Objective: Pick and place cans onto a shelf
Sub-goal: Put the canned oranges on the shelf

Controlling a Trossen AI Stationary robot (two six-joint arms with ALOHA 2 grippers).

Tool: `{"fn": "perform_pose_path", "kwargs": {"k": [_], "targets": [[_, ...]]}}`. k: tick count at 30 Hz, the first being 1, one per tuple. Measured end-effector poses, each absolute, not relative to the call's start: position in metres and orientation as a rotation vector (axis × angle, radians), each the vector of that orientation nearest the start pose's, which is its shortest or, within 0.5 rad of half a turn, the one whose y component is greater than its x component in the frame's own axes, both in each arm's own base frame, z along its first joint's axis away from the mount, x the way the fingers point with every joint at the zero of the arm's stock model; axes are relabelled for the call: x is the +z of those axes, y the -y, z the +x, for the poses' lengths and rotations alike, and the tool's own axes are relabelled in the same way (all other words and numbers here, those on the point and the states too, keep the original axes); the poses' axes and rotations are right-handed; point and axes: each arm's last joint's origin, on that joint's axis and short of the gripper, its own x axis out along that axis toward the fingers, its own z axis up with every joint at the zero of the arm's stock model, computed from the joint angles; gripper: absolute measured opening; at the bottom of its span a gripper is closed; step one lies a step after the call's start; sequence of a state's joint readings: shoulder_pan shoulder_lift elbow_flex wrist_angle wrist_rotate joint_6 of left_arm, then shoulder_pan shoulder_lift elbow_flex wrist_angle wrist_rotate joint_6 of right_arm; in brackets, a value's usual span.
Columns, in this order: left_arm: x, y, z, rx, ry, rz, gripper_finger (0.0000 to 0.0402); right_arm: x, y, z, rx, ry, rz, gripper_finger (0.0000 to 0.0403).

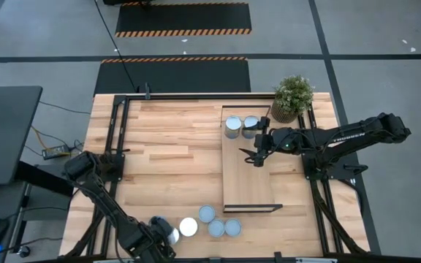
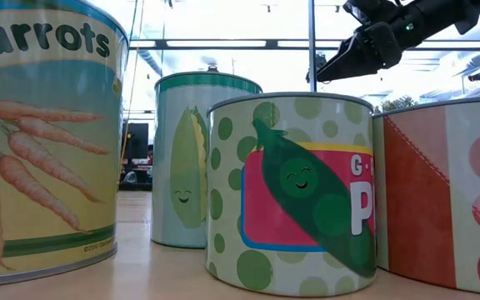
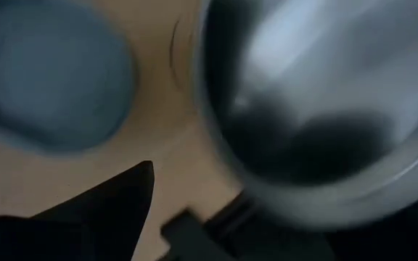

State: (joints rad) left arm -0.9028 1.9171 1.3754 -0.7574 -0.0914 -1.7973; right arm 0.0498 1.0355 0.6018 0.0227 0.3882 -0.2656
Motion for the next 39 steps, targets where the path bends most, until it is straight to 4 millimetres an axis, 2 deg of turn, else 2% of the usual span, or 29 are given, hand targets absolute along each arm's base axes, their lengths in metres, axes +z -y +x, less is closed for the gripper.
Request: {"fn": "perform_pose_path", "kwargs": {"k": [9, 18, 24, 34, 39], "targets": [[0.183, 0.278, 0.251, 0.479, -1.254, -0.775, 0.0355, 0.244, 0.0, 0.22, -0.265, -0.444, -0.334, 0.0373], [0.184, 0.27, 0.259, 0.441, -1.209, -0.673, 0.0355, 0.243, -0.001, 0.22, -0.259, -0.449, -0.32, 0.0373], [0.184, 0.263, 0.265, 0.442, -1.205, -0.66, 0.0354, 0.243, -0.001, 0.22, -0.258, -0.448, -0.32, 0.0373], [0.184, 0.252, 0.275, 0.451, -1.183, -0.62, 0.0313, 0.243, -0.001, 0.22, -0.258, -0.449, -0.32, 0.0373], [0.183, 0.249, 0.275, 0.472, -1.173, -0.588, 0.0308, 0.243, -0.001, 0.22, -0.258, -0.45, -0.317, 0.0373]]}}
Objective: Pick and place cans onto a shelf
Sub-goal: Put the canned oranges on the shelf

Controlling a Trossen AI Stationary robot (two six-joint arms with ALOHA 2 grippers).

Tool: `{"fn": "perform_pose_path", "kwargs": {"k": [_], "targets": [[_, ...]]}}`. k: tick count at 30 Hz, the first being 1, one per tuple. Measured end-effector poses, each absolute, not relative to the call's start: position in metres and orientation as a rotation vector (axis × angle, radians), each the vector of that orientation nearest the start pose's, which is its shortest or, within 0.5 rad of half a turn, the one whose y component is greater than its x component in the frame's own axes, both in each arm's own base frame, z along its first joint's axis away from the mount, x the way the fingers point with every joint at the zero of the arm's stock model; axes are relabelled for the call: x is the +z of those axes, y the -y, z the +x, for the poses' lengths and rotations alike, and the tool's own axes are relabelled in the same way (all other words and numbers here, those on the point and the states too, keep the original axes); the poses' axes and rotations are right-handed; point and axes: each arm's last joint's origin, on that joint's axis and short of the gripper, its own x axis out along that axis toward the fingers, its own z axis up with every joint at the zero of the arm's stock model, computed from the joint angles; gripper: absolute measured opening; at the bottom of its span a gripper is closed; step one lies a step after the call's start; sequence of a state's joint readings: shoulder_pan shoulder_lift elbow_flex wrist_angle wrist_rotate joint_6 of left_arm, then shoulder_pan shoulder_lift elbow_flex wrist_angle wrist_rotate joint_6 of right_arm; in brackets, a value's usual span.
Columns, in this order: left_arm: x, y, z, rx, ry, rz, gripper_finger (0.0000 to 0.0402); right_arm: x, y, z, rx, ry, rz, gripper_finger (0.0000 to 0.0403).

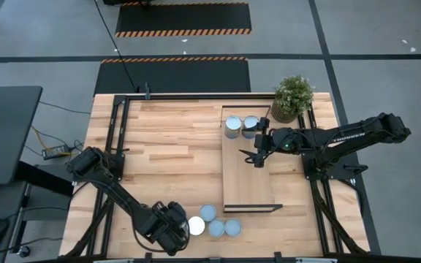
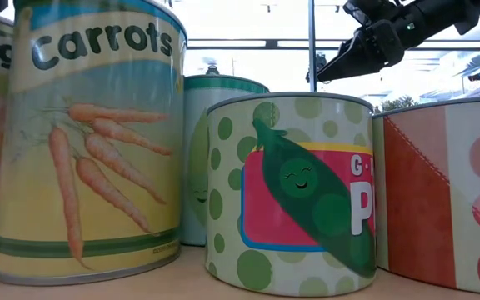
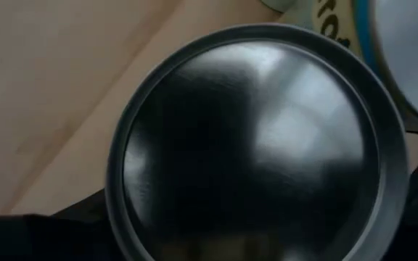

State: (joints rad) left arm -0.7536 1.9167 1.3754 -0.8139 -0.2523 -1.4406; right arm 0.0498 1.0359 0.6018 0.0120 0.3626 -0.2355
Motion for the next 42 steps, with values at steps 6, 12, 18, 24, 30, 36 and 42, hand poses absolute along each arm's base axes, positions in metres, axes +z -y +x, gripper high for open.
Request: {"fn": "perform_pose_path", "kwargs": {"k": [6, 12, 18, 24, 30, 36, 42], "targets": [[0.183, 0.246, 0.273, 0.501, -1.178, -0.554, 0.0309, 0.243, -0.001, 0.22, -0.259, -0.45, -0.313, 0.0373], [0.188, 0.235, 0.269, 0.553, -1.21, -0.505, 0.0309, 0.243, -0.001, 0.22, -0.259, -0.449, -0.313, 0.0373], [0.207, 0.203, 0.282, 0.574, -1.184, -0.487, 0.0309, 0.243, 0.001, 0.219, -0.297, -0.457, -0.325, 0.0373], [0.223, 0.16, 0.3, 0.543, -1.192, -0.409, 0.0309, 0.247, 0.002, 0.214, -0.349, -0.458, -0.327, 0.0373], [0.227, 0.119, 0.326, 0.455, -1.171, -0.311, 0.0309, 0.249, 0.004, 0.21, -0.369, -0.449, -0.268, 0.0373], [0.232, 0.077, 0.355, 0.374, -1.053, -0.262, 0.0309, 0.245, 0.009, 0.204, -0.443, -0.506, -0.226, 0.0373], [0.241, 0.041, 0.378, 0.323, -0.89, -0.243, 0.0309, 0.244, 0.01, 0.197, -0.466, -0.532, -0.167, 0.0373]]}}
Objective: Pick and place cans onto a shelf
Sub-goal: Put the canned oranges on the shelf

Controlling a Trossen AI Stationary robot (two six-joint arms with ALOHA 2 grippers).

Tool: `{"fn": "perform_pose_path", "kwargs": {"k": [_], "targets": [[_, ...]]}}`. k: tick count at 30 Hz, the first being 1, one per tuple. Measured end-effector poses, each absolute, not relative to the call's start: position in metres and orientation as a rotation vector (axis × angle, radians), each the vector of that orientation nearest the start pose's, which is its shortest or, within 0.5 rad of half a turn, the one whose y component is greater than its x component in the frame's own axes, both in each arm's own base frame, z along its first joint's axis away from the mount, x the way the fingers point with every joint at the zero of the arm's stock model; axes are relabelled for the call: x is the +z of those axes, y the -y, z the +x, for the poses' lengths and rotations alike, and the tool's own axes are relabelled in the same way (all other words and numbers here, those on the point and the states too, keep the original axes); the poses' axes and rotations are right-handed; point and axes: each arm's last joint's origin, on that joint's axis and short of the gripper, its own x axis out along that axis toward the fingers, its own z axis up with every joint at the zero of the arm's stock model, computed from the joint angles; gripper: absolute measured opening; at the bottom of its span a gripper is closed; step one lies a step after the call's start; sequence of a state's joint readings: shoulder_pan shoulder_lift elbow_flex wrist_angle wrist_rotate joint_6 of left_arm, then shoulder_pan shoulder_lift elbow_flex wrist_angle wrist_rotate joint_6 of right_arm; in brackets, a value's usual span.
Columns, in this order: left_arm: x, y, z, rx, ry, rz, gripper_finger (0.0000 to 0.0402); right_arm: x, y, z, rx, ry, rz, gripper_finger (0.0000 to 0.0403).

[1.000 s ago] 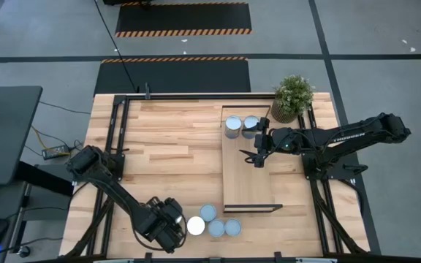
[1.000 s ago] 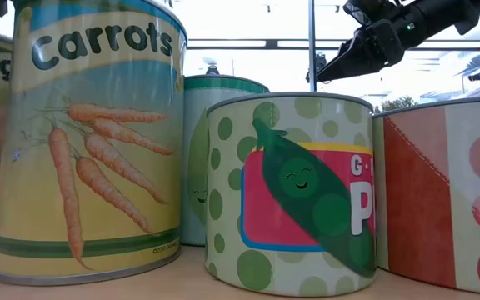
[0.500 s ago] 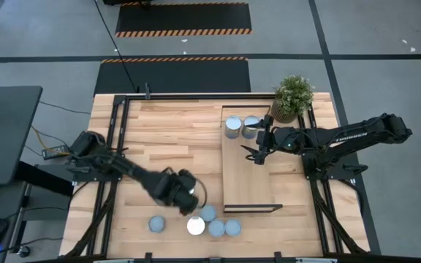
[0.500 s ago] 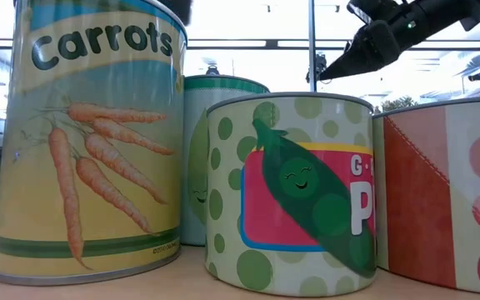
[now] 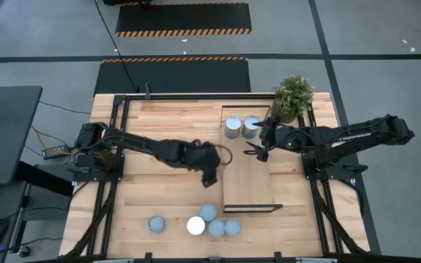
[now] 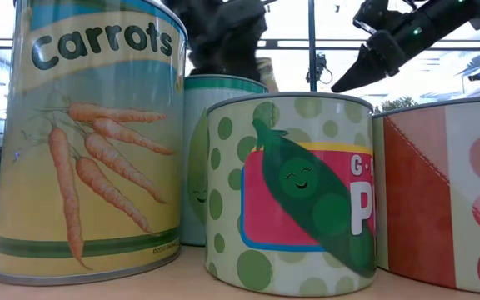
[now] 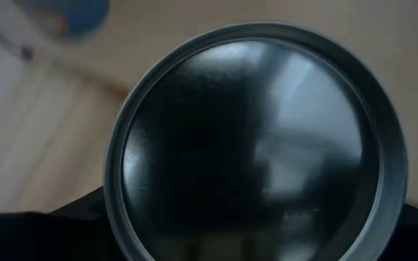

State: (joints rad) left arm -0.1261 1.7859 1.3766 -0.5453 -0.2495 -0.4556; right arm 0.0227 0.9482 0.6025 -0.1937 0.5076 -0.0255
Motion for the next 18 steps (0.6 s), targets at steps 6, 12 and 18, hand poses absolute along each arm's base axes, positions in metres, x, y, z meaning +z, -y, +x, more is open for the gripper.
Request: {"fn": "perform_pose_path", "kwargs": {"k": [6, 12, 18], "targets": [[0.251, 0.014, 0.392, 0.287, -0.747, -0.272, 0.0309, 0.25, 0.01, 0.185, -0.503, -0.512, -0.128, 0.0373], [0.241, -0.004, 0.401, 0.267, -0.736, -0.299, 0.0309, 0.258, 0.01, 0.176, -0.506, -0.461, -0.086, 0.0373], [0.228, -0.006, 0.409, 0.177, -0.761, -0.284, 0.0309, 0.258, 0.01, 0.173, -0.501, -0.465, -0.076, 0.0373]]}}
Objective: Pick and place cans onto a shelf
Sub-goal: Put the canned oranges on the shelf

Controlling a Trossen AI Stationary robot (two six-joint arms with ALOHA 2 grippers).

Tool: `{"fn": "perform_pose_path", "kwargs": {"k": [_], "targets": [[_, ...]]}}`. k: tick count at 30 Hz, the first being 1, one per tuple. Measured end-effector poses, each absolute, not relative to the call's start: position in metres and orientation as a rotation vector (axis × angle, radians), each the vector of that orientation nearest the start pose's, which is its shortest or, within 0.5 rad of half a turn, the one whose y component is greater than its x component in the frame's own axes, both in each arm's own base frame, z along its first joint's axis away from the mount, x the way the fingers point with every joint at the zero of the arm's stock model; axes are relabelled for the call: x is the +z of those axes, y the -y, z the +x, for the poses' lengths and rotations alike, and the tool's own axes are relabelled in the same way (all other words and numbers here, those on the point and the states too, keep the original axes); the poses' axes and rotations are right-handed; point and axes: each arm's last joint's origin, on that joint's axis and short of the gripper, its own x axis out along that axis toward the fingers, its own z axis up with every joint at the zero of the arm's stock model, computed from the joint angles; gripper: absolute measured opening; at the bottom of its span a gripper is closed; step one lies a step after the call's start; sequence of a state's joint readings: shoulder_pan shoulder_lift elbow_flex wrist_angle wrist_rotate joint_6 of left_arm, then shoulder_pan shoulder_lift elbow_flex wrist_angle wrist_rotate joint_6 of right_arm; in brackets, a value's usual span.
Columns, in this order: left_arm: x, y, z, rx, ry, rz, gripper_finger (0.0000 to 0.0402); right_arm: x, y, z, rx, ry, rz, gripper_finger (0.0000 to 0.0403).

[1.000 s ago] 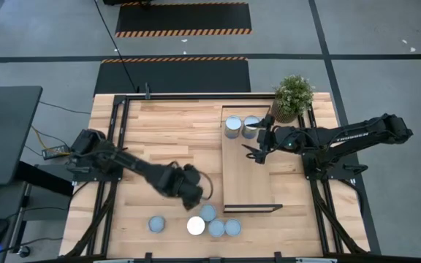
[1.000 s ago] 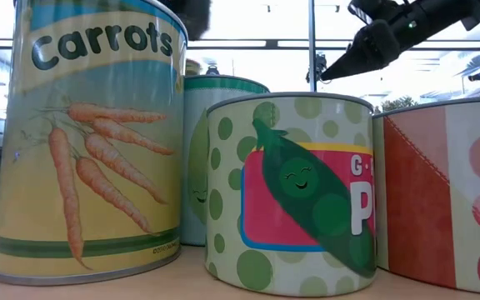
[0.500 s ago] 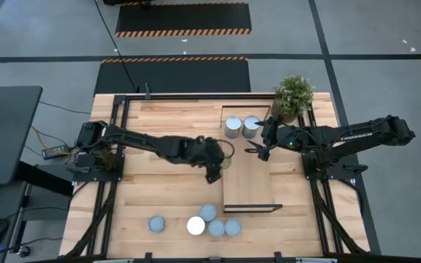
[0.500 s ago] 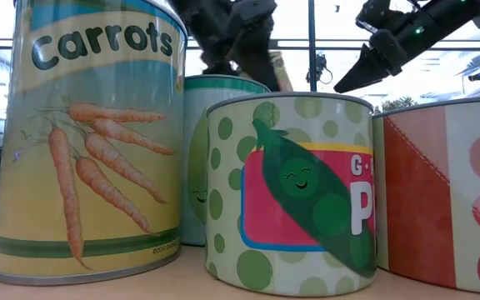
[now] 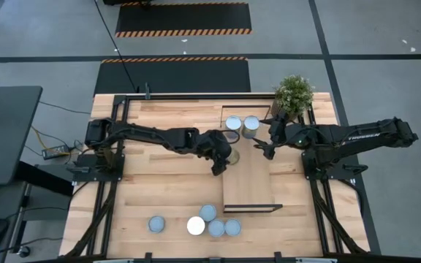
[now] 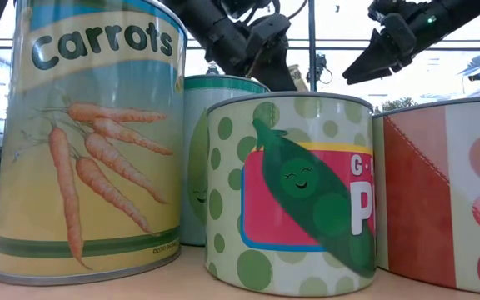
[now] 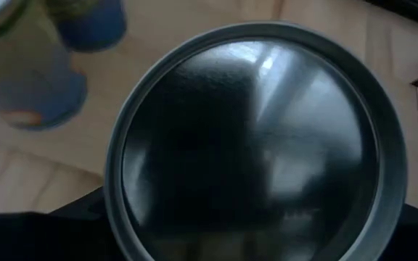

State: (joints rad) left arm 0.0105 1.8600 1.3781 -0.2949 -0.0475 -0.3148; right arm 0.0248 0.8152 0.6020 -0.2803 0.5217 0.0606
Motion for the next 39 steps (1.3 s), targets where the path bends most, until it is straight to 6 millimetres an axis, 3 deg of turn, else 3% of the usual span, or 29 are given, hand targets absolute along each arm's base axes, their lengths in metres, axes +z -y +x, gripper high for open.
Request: {"fn": "perform_pose_path", "kwargs": {"k": [10, 19, 31, 39], "targets": [[0.212, 0.003, 0.413, 0.124, -0.813, -0.228, 0.0309, 0.258, 0.01, 0.174, -0.496, -0.467, -0.076, 0.0373], [0.23, -0.003, 0.437, 0.124, -0.899, -0.195, 0.0309, 0.258, 0.009, 0.174, -0.481, -0.466, -0.073, 0.0373], [0.22, -0.007, 0.45, 0.062, -0.986, -0.067, 0.0313, 0.258, 0.009, 0.174, -0.48, -0.471, -0.076, 0.0373], [0.217, 0.001, 0.453, 0.005, -0.979, 0.017, 0.0314, 0.258, 0.009, 0.174, -0.481, -0.468, -0.073, 0.0373]]}}
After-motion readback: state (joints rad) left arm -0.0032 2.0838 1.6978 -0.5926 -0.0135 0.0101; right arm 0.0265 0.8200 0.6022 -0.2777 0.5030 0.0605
